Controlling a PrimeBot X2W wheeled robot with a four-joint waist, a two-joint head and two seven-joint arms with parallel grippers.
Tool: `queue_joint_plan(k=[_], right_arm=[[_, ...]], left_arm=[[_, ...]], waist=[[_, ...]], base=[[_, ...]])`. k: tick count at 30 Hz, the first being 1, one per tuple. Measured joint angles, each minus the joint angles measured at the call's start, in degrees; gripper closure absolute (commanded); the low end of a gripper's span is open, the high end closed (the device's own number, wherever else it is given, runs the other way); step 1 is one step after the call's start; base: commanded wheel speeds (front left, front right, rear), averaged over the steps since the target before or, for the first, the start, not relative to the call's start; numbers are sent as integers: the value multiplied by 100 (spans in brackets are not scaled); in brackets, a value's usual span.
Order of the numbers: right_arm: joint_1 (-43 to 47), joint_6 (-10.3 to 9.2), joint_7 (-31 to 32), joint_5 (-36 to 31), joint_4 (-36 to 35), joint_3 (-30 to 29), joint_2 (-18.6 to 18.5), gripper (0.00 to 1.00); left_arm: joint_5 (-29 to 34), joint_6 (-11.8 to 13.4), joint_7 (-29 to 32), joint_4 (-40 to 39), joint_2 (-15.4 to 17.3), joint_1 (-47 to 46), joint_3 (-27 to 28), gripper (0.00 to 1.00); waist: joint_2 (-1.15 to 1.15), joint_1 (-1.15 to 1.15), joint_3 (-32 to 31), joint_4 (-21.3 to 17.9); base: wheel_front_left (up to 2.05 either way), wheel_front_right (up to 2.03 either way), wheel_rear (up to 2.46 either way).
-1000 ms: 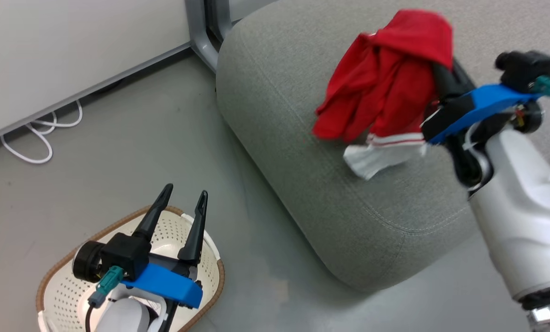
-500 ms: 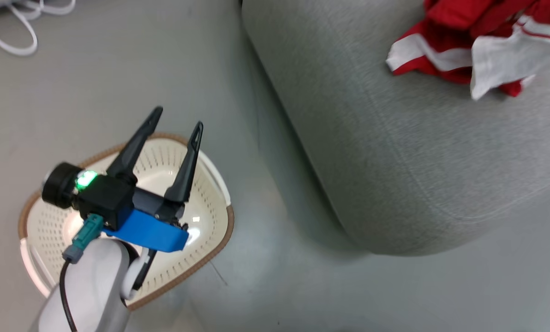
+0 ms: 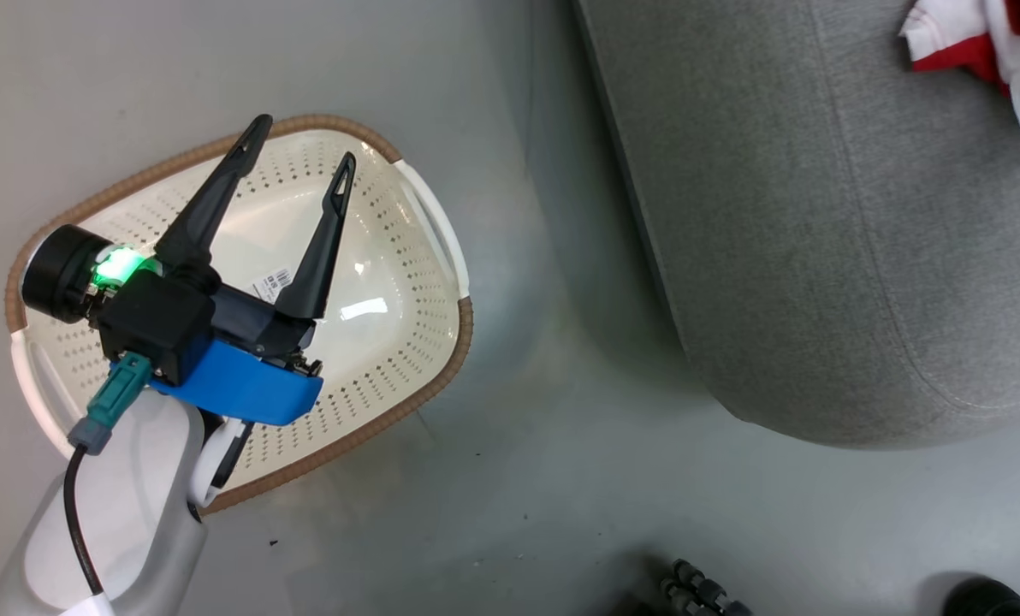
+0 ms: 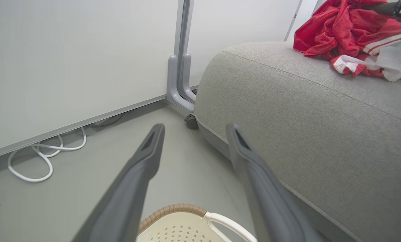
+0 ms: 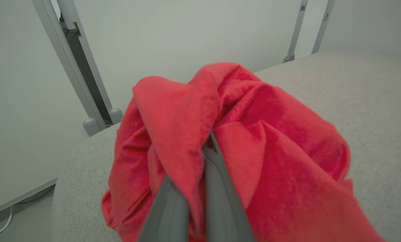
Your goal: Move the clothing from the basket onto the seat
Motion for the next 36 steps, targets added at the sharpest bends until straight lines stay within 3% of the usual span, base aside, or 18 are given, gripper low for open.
queue_joint_plan(k=[4,5,6,7,8,15,21,36], right_arm=[[-52,0,-43,-55,104,-30,56,100],[-52,0,-53,-81,125,-30,54,95],[-51,0,-55,-111,147,-14,44,62],[-51,0,-57,-122,176,-1,32,16],[-50,0,-57,-133,207,7,23,0],[70,0,-53,-242,287,263,-25,0],[714,0,-86,-438,87,647,-7,0],[3153,0,11,-144,-1515,1749,402,0]], left_arm=[[0,0,0,5,-27,1,49,0],[0,0,0,11,-40,1,57,0],[0,0,0,16,-63,1,57,0],[0,0,0,20,-94,1,52,0],[0,0,0,32,-127,1,44,0],[-108,0,0,187,-421,94,83,0],[-359,0,0,444,-803,546,293,0],[-568,0,0,907,-1402,1729,804,0]], waist=[[0,0,25,61],[0,0,9,69],[0,0,-11,79],[0,-1,-33,93],[0,-1,-57,108],[0,-1,-393,219],[0,-1,-1039,341],[0,-3,-3138,945]], base=[[0,0,0],[0,0,0],[0,0,0],[0,0,0],[0,0,0],[0,0,0],[0,0,0],[0,0,0]])
